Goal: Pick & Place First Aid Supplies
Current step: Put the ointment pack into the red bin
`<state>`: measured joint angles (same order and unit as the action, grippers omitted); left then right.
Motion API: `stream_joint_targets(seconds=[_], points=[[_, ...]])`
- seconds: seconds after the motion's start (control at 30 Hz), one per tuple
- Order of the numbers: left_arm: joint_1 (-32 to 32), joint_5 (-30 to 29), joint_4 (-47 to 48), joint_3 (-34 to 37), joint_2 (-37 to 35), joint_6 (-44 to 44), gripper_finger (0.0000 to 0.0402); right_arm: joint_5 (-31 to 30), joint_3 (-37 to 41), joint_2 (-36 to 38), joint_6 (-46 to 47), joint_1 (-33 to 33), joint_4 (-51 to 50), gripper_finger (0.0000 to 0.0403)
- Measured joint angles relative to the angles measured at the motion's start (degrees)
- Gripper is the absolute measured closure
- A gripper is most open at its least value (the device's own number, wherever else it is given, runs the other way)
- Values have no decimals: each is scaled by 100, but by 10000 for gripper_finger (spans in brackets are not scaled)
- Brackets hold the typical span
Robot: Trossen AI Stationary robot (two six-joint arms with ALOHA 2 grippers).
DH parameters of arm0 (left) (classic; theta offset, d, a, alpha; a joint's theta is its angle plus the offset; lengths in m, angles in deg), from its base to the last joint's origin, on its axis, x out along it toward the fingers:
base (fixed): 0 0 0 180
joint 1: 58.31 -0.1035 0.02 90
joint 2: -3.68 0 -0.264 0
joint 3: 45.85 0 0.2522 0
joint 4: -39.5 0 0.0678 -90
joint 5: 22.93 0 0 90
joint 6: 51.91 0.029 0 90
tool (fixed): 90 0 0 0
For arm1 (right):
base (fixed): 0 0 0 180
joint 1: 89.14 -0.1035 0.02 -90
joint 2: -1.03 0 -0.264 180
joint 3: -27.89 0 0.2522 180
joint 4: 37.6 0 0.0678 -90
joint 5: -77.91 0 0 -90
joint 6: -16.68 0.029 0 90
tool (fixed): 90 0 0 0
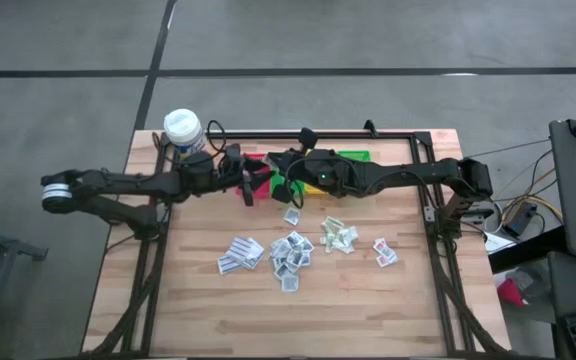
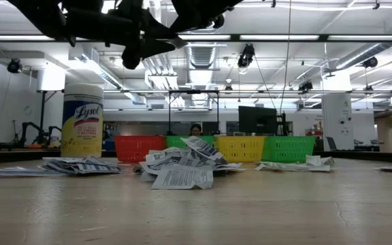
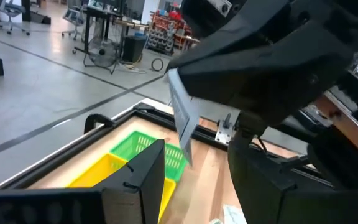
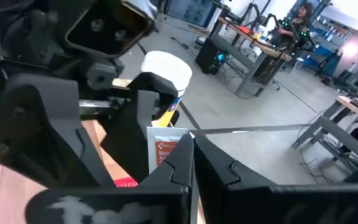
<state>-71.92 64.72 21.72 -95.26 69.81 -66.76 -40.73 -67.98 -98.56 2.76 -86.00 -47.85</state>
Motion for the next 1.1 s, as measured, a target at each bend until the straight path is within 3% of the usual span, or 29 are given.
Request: stream_joint_targets(seconds=[0.33, 0.5, 0.73, 1.1], points=[[0, -7, 16, -404, 478, 12, 239, -210, 2, 0, -1, -39, -271, 394], [-2, -16, 52, -376, 481, 11, 284, -291, 2, 0, 0, -50, -332, 394], [-17, -27, 55, -370, 452, 22, 388, -286, 2, 9, 0, -76, -322, 394], [-15, -21, 288, -360, 450, -4, 401, -272, 4, 37, -201, -103, -425, 394]])
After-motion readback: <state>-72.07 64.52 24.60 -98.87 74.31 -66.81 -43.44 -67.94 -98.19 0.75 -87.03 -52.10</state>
